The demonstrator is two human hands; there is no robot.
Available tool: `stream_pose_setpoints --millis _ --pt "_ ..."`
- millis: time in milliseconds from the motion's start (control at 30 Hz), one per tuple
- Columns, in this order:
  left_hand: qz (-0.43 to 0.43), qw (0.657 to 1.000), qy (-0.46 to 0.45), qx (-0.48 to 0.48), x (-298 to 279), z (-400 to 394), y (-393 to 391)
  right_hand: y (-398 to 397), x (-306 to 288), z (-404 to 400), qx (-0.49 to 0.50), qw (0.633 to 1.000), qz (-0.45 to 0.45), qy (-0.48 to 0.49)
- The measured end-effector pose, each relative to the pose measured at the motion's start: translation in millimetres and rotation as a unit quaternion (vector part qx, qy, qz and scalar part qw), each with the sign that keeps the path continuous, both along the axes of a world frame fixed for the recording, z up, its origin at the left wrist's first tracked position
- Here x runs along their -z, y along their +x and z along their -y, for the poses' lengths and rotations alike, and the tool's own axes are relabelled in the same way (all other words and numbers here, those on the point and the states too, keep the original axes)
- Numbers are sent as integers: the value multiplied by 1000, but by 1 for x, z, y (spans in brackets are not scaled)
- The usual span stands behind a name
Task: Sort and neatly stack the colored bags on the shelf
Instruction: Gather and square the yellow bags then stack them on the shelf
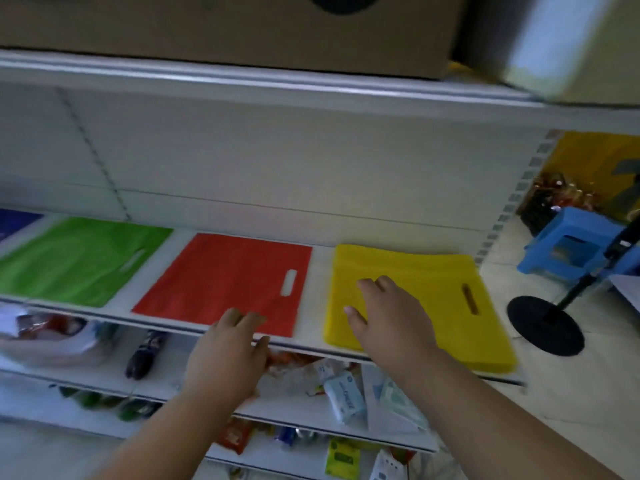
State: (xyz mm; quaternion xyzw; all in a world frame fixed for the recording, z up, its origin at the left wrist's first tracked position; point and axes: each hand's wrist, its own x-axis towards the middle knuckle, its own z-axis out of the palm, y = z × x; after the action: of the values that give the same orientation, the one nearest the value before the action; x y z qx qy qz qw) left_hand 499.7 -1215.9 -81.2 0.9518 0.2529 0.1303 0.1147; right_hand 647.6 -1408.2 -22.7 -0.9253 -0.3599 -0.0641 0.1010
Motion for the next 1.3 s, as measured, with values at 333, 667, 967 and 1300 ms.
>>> stream_pose_setpoints --millis 333,667,967,1300 --pt "-4 978 53 -200 -26 -225 -255 -190 -25 -307 -212 970 -3 116" --pt "26 931 22 -362 -22 -399 -400 -310 -30 -549 -374 917 -30 139" --pt "7 910 -7 -416 -40 -573 -499 -402 -45 -781 -442 889 -24 116" --pt "46 928 2 -369 -26 -805 -607 -505 -30 -974 -369 921 -11 122"
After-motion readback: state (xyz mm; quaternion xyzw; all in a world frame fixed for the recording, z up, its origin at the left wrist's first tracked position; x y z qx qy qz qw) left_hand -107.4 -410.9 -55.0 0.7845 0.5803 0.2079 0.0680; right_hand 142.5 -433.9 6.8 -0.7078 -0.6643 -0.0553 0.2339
